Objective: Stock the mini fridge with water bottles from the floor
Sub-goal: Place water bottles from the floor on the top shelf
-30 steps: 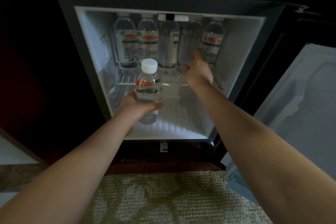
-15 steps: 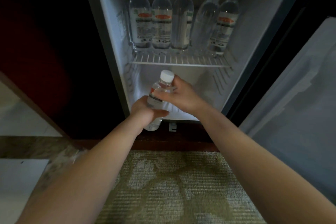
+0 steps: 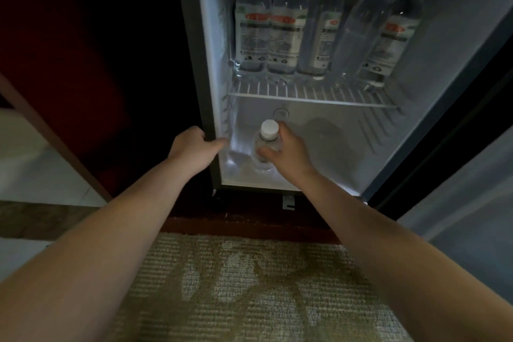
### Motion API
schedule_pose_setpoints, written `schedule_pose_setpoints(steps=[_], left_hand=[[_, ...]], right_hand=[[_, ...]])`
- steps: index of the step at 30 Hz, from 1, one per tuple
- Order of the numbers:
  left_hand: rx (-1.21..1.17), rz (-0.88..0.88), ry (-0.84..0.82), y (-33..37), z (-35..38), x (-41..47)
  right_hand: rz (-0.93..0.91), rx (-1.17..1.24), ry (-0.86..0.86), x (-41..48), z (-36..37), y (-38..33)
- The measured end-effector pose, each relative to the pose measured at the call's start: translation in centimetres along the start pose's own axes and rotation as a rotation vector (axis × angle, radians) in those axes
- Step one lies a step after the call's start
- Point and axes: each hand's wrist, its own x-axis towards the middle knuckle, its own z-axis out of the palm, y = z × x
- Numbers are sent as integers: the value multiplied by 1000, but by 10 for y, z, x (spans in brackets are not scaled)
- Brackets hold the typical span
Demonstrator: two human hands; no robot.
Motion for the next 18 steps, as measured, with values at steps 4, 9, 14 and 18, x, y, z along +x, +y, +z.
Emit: schedule_pose_setpoints(steps=[4,9,14,18], left_hand=[[127,234,143,-2,-1,12],[15,348,208,-6,-2,32],[12,427,182,-9,-8,41],[6,448,151,-12,-9,47]], right_hand=[[55,17,70,42,20,0],[166,-57,148,90,24,9],[201,-58,90,130,32,16],[215,-48,94,151,42,11]])
